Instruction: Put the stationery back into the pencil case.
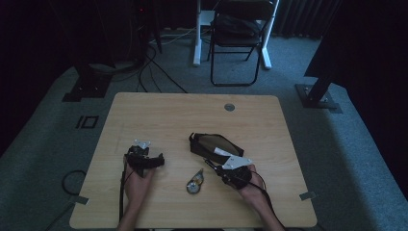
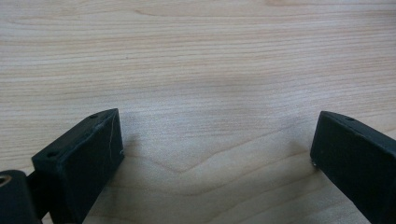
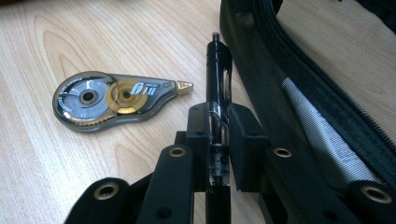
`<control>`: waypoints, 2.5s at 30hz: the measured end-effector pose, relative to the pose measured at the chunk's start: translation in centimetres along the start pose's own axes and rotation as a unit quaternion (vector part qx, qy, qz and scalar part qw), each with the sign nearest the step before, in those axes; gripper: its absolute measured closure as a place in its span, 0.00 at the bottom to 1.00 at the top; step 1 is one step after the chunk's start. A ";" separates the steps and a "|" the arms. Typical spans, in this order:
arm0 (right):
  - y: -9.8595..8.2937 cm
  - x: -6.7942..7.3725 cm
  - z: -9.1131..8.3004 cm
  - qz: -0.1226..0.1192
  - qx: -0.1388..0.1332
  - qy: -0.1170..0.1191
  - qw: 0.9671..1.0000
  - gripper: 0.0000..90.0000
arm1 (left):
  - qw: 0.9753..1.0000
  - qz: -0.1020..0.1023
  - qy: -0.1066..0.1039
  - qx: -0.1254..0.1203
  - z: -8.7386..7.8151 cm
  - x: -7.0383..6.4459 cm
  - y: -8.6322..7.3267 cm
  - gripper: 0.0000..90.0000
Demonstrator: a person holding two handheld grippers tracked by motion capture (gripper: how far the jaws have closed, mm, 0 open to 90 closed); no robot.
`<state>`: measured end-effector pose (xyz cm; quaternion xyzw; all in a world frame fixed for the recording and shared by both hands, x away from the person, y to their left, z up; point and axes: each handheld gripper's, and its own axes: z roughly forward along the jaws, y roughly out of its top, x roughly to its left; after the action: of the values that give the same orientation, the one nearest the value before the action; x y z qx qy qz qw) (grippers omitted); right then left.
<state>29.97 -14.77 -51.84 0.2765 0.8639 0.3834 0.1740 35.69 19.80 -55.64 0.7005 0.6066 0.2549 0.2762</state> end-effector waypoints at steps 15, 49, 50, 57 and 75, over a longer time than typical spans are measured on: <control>0.7 -0.1 -0.7 -0.001 -0.014 -0.007 1.000 0.89 | 1.000 0.000 0.000 0.000 0.0 0.0 0.0 0.03; 1.4 -0.7 -2.3 -0.002 -0.033 -0.024 0.999 0.89 | 1.000 0.000 0.000 0.000 0.0 0.0 0.0 0.03; 1.4 -0.7 -2.3 -0.002 -0.033 -0.024 0.999 0.89 | 1.000 0.000 0.000 0.000 0.0 0.0 0.0 0.03; 1.6 -1.0 -2.5 -0.002 -0.037 -0.028 0.999 0.89 | 1.000 0.000 0.000 0.000 0.0 0.0 0.0 0.03; 2.1 -1.7 -2.6 0.004 -0.047 -0.035 0.998 0.89 | 1.000 0.000 0.000 0.000 0.0 0.0 0.0 0.03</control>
<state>30.65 -16.14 -48.41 0.2847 0.8371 0.4145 0.2154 35.69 19.80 -55.64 0.7004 0.6068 0.2547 0.2762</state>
